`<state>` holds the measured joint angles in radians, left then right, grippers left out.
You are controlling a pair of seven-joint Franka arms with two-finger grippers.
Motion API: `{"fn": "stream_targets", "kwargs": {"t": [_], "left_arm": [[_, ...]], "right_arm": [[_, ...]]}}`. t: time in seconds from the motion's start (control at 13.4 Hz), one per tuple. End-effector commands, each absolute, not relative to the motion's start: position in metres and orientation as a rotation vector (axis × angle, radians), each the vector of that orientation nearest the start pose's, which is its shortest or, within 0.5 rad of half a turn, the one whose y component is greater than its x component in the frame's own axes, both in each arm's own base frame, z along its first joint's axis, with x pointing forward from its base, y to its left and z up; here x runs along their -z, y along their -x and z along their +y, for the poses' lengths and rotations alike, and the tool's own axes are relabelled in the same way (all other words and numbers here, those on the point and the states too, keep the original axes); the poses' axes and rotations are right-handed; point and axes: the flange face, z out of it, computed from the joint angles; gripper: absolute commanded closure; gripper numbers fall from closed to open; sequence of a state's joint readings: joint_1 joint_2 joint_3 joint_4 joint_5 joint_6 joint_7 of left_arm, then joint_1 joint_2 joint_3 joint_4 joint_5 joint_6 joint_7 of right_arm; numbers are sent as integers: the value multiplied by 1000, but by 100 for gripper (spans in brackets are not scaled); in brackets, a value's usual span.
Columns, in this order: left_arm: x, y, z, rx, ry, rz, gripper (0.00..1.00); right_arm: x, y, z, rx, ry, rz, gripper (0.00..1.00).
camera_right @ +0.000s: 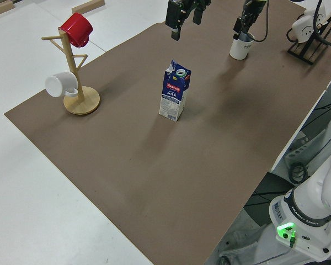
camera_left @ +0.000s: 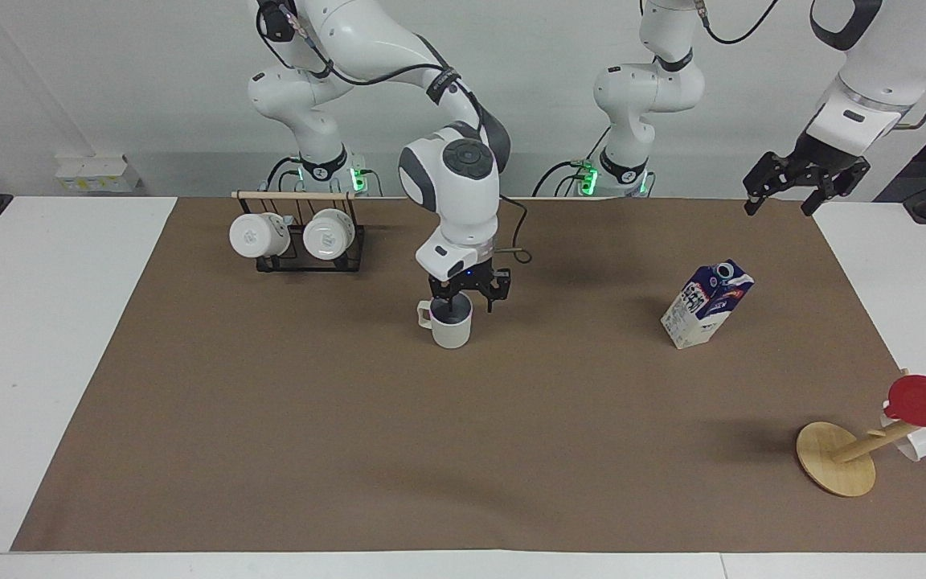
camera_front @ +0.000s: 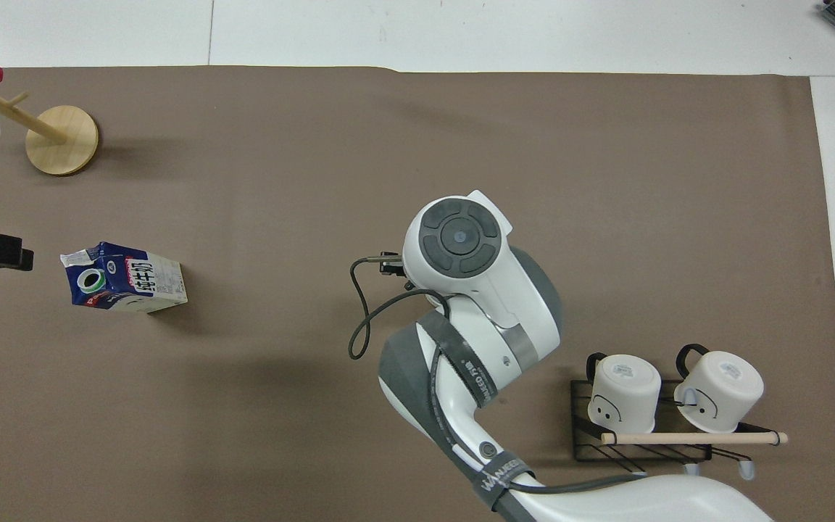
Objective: Place cup and milk on table
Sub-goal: 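Carry the dark mug with the right gripper toward the table center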
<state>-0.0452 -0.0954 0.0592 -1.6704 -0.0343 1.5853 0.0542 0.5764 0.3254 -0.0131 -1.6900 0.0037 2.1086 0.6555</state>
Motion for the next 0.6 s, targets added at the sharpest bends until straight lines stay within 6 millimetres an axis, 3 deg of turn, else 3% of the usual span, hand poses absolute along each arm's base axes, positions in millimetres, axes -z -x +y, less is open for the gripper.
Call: {"fn": "stream_targets", "kwargs": {"t": [0.0, 0.3, 0.52], "left_arm": [[-636, -522, 7, 8, 3166, 52, 0], [-636, -522, 7, 8, 3167, 52, 0], [-636, -522, 7, 8, 3167, 52, 0]], "right_arm": [[-472, -560, 301, 136, 3043, 240, 0], [-538, -570, 208, 201, 3011, 423, 0], [-570, -555, 120, 207, 3032, 422, 0]]}}
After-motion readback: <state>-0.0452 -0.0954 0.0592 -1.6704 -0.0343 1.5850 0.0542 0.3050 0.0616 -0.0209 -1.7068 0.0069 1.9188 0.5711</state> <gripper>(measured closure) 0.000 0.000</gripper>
